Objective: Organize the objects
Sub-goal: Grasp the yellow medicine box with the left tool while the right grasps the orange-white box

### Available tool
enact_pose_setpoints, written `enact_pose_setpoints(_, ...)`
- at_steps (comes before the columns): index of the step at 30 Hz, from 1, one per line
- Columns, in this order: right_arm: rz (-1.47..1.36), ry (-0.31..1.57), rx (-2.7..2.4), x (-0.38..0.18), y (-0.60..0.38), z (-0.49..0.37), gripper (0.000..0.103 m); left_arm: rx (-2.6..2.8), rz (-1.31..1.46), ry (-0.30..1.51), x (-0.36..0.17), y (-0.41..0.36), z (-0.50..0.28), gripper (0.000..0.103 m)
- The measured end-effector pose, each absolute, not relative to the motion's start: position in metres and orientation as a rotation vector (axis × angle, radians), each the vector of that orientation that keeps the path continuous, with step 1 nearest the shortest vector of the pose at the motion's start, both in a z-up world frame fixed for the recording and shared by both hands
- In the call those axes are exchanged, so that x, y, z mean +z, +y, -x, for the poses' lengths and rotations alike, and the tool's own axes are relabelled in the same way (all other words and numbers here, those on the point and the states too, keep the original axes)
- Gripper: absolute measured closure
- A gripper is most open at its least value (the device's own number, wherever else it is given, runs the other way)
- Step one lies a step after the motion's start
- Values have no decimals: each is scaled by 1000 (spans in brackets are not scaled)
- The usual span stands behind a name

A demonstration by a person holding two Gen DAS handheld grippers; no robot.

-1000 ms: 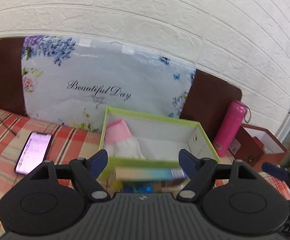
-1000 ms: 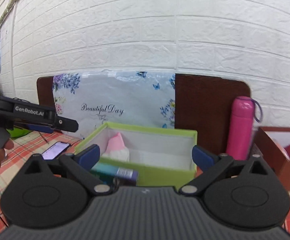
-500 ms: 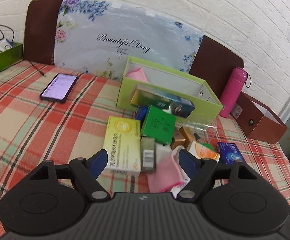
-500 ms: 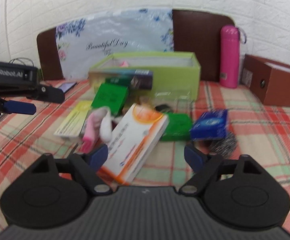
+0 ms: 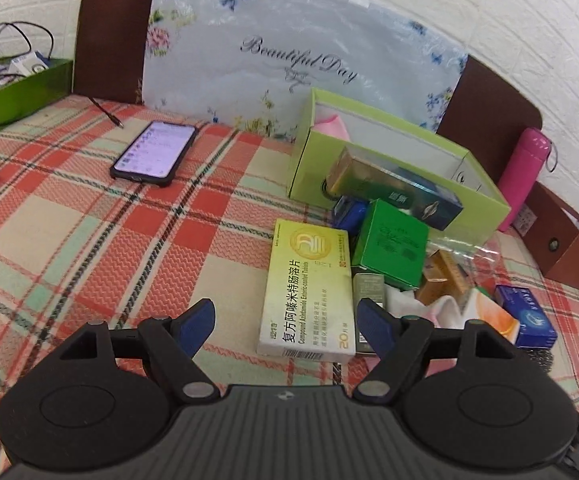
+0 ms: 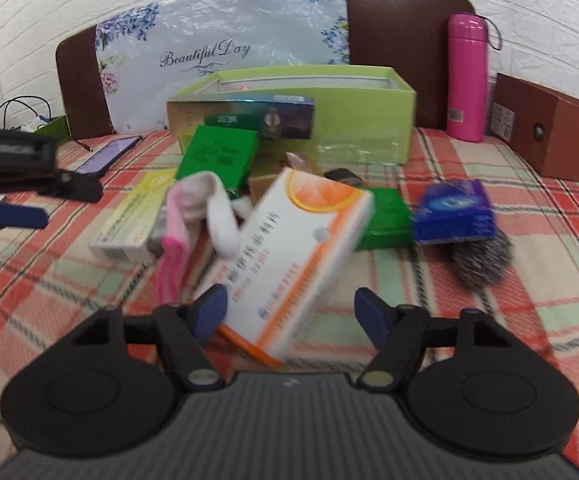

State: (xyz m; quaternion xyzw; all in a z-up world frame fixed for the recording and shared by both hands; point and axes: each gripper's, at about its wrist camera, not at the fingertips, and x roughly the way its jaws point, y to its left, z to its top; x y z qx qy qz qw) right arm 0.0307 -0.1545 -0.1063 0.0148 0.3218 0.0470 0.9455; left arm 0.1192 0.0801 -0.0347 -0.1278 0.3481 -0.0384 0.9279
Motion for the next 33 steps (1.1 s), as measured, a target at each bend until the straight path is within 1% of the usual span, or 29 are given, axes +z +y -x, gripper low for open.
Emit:
enact_pose_setpoints(2, -23, 656, 58, -106, -169, -21, 35, -95, 249, 726, -42, 74, -131, 22)
enact_pose_setpoints(3, -7, 661, 32, -106, -174, -19, 38, -98, 232, 733, -46, 69, -138, 22)
enact_pose_setpoints(5, -3, 667, 7, -106, -182, -16, 38, -87, 205, 762, -54, 61, -152, 22)
enact_pose_setpoints(7, -41, 660, 11, -103, -186, -14, 38, -52, 218, 725, -58, 59, -159, 22)
enact_pose_setpoints(9, -57, 646, 20, -98, -183, -15, 38, -20, 205, 740, -60, 57, -166, 22)
enact_pose_setpoints(11, -68, 635, 42, -95, -176, -21, 31, -44, 213, 793, -64, 57, -171, 33)
enact_pose_setpoints(12, -74, 634, 53, -94, -169, -26, 26, -70, 182, 785, -65, 56, -167, 33)
enact_pose_setpoints(15, -69, 620, 57, -92, -152, -37, 22, -120, 111, 780, -66, 54, -154, 33)
enact_pose_setpoints(19, 47, 567, 55, -90, -136, -55, 15, -106, 120, 761, -68, 63, -147, 29)
enact_pose_setpoints(22, 19, 562, 89, -90, -148, -75, 10, -82, 136, 762, -68, 69, -153, 29)
enact_pose_setpoints(24, -69, 621, 137, -96, -167, -90, 10, -80, 145, 764, -68, 71, -156, 29)
enact_pose_setpoints(26, -158, 635, 170, -97, -185, -90, 10, -99, 146, 763, -68, 72, -154, 33)
enact_pose_setpoints(28, -214, 679, 249, -95, -194, -80, 14, -124, 143, 767, -68, 76, -147, 33)
enact_pose_setpoints(31, -259, 765, 376, -95, -195, -55, 15, -149, 114, 779, -66, 78, -129, 33)
enact_pose_setpoints(33, -239, 760, 449, -92, -194, -40, 15, -167, 100, 784, -64, 78, -115, 33)
